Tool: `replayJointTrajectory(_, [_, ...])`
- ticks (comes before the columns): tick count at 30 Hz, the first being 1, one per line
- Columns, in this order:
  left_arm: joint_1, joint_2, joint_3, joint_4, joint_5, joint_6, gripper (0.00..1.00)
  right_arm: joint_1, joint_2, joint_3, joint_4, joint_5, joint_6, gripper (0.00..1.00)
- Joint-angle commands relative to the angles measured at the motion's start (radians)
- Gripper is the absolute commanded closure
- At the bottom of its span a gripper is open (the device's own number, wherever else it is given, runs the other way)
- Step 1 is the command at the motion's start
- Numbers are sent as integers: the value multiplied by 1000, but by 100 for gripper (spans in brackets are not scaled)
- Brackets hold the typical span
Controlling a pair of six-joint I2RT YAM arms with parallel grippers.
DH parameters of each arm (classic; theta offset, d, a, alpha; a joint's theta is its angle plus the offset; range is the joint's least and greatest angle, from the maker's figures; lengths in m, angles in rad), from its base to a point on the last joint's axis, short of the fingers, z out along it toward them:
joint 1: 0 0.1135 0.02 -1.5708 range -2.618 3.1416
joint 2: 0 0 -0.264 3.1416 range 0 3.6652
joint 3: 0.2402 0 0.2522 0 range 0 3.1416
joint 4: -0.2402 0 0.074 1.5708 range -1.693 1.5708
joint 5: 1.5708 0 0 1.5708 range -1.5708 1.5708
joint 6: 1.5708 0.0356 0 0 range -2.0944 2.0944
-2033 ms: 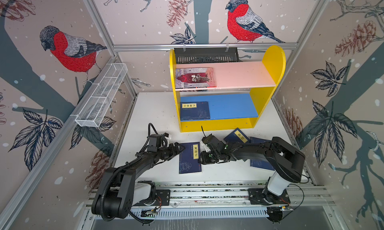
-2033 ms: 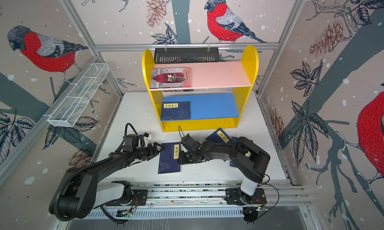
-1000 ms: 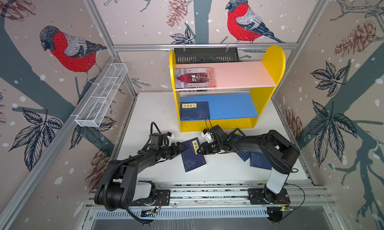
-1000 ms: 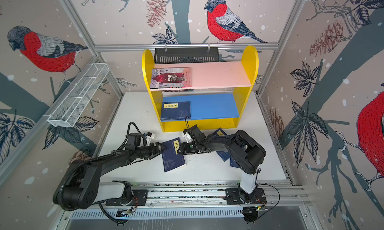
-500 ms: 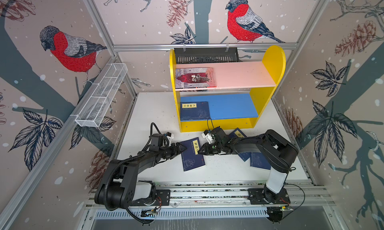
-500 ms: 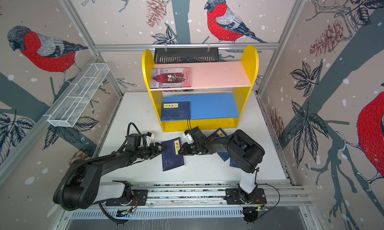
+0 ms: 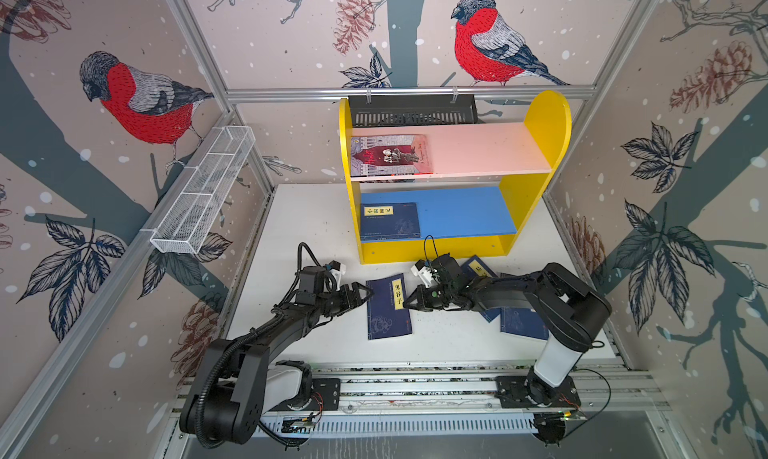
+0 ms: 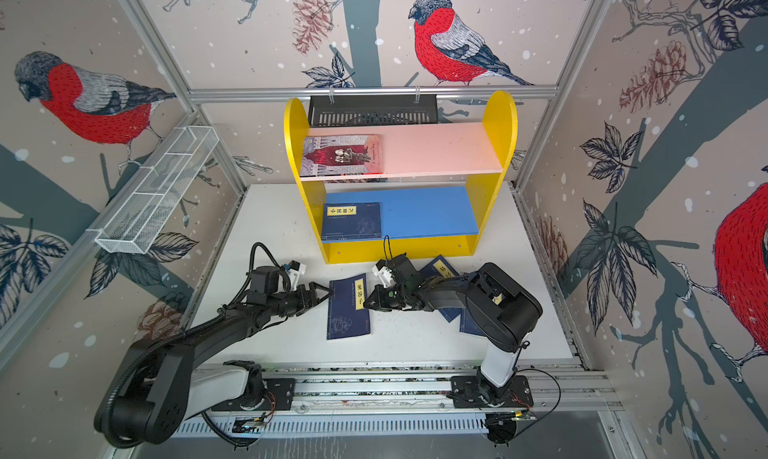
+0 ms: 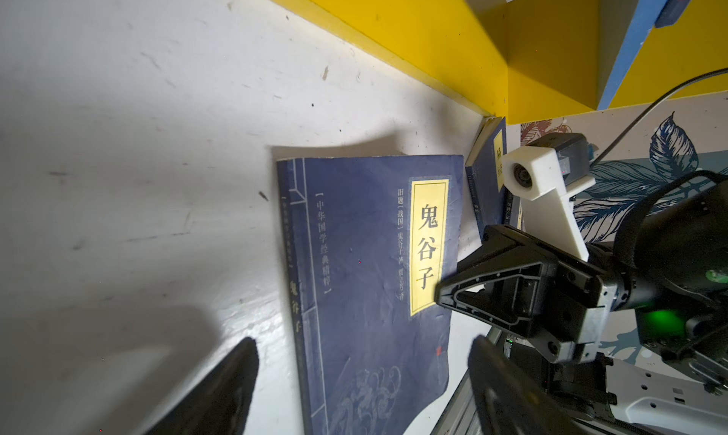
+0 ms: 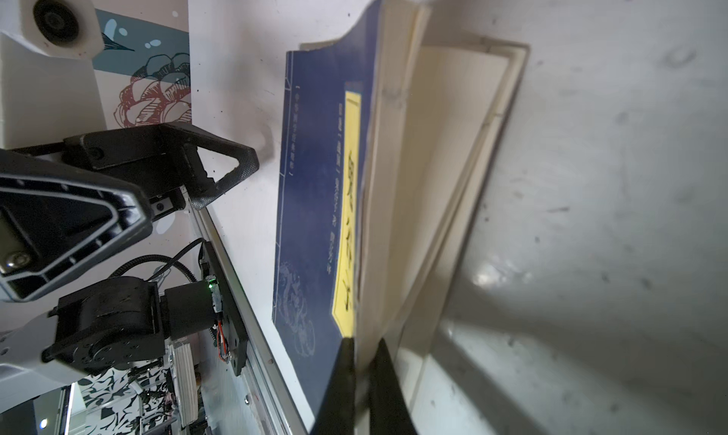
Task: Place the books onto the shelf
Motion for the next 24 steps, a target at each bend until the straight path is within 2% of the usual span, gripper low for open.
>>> replayJointTrajectory(1, [8,-14,5,-18,-16,30,16,-6,-25,0,48,-39,4,99])
replayJointTrajectory(12, [29,-9,-25,37,34,64,20,-48,-129,-27,92,-153,14,100])
replayJointTrajectory(17, [29,1,-52,142,139,-13,18,-57,-169,-52,183,-237,62,100])
replayJointTrajectory(24, [29,9,-78,276,226,-114,13,-61,-200,-83,320,-311,140,100])
